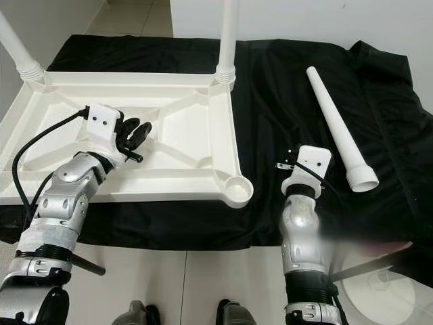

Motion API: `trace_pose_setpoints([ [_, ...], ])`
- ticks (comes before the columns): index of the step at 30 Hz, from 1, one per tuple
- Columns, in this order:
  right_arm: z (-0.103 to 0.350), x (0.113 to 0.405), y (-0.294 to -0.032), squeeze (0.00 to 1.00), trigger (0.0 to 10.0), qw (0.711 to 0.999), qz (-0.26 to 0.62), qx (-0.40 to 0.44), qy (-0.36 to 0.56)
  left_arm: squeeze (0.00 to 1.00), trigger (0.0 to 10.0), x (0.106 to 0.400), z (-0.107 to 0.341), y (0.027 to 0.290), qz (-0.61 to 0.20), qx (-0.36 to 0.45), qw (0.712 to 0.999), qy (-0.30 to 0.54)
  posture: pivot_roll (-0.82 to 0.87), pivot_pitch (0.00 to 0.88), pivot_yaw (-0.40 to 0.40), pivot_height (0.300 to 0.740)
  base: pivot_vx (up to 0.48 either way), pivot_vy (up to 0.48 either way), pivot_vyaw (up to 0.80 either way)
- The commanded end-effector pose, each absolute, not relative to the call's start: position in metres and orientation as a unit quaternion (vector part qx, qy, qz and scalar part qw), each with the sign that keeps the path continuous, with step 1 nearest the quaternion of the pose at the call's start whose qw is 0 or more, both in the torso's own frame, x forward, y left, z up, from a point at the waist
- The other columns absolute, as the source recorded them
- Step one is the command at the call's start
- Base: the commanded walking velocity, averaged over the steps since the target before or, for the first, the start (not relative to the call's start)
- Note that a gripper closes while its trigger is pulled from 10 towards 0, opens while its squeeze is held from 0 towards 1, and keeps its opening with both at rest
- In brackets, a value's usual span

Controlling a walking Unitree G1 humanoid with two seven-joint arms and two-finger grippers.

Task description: Building children table

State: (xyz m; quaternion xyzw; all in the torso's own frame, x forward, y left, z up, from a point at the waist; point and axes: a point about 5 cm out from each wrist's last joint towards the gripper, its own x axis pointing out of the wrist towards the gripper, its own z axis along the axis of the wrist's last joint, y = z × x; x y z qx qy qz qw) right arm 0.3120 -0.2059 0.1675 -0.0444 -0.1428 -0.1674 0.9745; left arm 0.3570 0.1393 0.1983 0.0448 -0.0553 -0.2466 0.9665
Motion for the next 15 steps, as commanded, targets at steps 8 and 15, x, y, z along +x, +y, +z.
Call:
trace_pose_setpoints([
  [8,0.158,0.312,-0.229,0.0,10.0,0.967,-0.223,-0.065,-0.103,0.0,10.0,0.371,0.199,0.136,-0.13,0.016,0.991,-0.036,-0.02,0.09,-0.027,0.74,0.0,0.0,0.0],
  [15,0.173,0.319,-0.228,0.0,10.0,0.965,-0.218,-0.07,-0.13,0.0,10.0,0.377,0.205,0.132,-0.128,0.033,0.991,-0.034,-0.05,0.119,-0.02,0.74,0.0,0.0,0.0],
])
